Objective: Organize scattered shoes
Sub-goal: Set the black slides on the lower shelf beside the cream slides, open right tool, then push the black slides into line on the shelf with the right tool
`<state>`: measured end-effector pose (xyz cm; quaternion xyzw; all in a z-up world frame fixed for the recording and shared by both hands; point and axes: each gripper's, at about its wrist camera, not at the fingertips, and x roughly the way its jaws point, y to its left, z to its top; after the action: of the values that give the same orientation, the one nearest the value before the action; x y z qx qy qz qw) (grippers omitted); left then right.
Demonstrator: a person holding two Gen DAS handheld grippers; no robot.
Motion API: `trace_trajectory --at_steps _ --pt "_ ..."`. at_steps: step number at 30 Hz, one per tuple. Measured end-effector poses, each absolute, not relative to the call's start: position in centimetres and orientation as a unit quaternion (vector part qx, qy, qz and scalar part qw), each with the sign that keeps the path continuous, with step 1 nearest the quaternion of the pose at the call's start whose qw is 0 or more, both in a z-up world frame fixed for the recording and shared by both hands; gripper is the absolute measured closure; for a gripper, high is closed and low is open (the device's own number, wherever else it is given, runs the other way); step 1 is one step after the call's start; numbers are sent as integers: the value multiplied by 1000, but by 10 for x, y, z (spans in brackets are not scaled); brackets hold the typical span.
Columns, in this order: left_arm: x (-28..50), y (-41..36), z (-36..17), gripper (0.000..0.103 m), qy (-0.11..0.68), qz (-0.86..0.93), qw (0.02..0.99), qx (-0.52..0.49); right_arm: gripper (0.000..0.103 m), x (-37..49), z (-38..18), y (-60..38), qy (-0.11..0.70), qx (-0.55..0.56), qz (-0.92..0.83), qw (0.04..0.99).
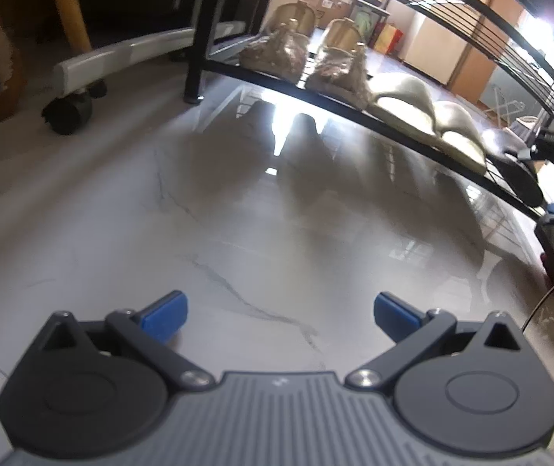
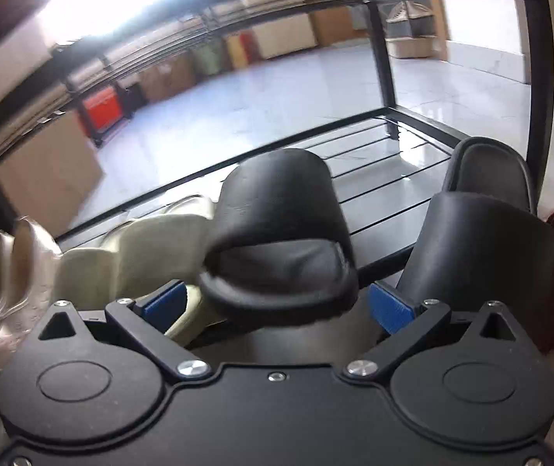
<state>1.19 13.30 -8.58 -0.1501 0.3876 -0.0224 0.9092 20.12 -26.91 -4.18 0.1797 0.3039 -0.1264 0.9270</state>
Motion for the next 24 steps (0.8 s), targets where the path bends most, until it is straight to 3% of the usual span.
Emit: trace_trajectory --at_steps 10,13,18,24 --pt "14 132 -87 1 391 -30 907 -152 0 225 -52 -265 335 70 -133 930" --pt "15 133 -86 0 390 -28 907 -154 2 211 -40 -269 316 107 -127 934" --pt "14 134 -84 1 385 -31 908 -160 0 136 -25 -290 211 174 -169 947" --pt "10 129 -81 1 379 -41 913 -146 0 100 -57 -324 234 160 -232 930"
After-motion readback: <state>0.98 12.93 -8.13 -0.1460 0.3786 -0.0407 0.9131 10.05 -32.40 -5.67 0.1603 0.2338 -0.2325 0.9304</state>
